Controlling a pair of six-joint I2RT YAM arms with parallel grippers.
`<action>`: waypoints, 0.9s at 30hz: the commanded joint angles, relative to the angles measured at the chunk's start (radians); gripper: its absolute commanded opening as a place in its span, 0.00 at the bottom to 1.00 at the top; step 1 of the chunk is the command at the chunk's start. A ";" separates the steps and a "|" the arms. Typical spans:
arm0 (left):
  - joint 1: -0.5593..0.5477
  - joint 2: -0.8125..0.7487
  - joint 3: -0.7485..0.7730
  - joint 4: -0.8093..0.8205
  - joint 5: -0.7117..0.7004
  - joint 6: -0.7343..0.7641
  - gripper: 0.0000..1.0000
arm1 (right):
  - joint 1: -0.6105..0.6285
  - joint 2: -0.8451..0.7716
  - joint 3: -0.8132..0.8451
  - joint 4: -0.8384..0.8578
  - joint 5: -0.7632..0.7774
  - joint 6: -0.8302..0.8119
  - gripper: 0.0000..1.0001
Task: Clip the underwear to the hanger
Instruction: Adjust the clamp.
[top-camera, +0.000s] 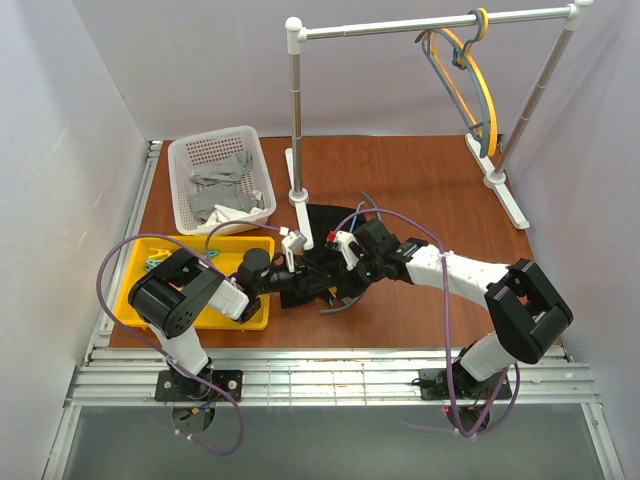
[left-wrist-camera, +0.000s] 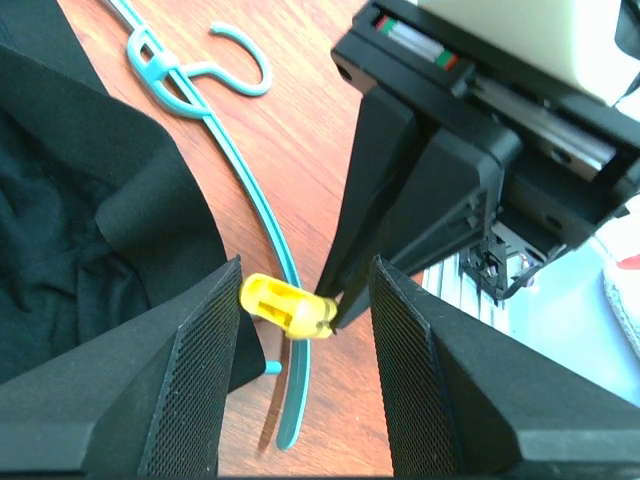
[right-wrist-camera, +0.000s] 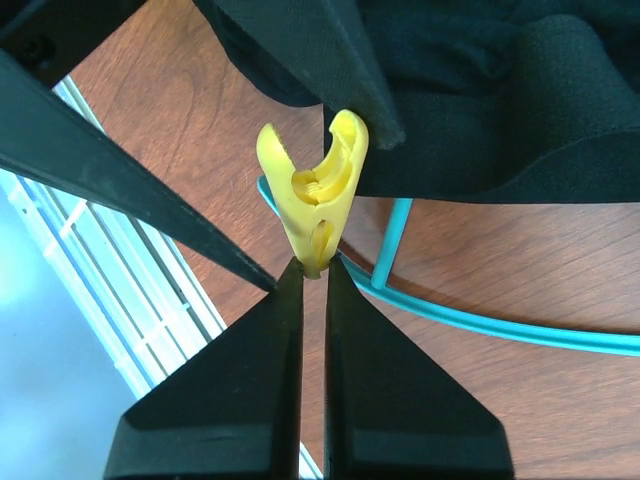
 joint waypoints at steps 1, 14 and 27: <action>-0.008 0.003 -0.031 0.081 0.043 -0.020 0.45 | 0.001 -0.019 0.030 0.063 -0.010 -0.009 0.01; -0.007 -0.003 -0.058 0.166 0.004 -0.052 0.45 | 0.004 -0.082 -0.025 0.094 -0.050 0.022 0.01; -0.007 0.010 -0.088 0.338 0.023 -0.114 0.37 | 0.004 -0.059 -0.033 0.126 -0.081 0.027 0.01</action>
